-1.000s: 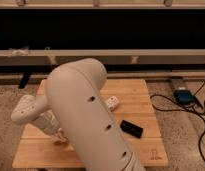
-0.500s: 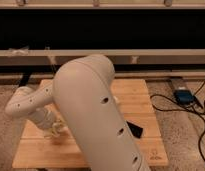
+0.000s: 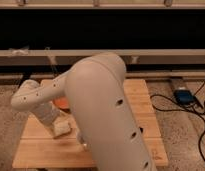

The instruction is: Wipe the white sponge on the table

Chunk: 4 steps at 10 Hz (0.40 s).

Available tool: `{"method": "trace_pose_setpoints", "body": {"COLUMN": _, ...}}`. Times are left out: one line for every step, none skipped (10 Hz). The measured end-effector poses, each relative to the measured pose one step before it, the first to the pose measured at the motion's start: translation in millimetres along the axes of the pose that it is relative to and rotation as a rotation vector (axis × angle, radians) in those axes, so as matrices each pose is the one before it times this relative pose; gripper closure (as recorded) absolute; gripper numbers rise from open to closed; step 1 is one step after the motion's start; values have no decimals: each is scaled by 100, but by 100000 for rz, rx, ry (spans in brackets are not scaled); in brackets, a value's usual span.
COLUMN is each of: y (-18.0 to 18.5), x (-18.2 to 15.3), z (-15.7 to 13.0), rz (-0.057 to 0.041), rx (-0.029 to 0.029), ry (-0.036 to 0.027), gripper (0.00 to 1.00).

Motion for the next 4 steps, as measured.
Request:
{"method": "trace_pose_setpoints", "body": {"y": -352, "x": 187, "z": -330, "rz": 1011, "rx": -1764, "ry": -1777, "gripper": 20}}
{"method": "trace_pose_setpoints", "body": {"y": -378, "x": 245, "z": -466, "rz": 1577, "rx": -2796, "ry": -2767, "gripper": 20}}
{"method": "trace_pose_setpoints", "body": {"y": -594, "x": 373, "z": -313, "rz": 1573, "rx": -1503, "ry": -1612, "gripper": 20}}
{"method": "trace_pose_setpoints", "body": {"y": 238, "x": -172, "z": -44, "rz": -360, "rx": -352, "ry": -495, "gripper": 20}}
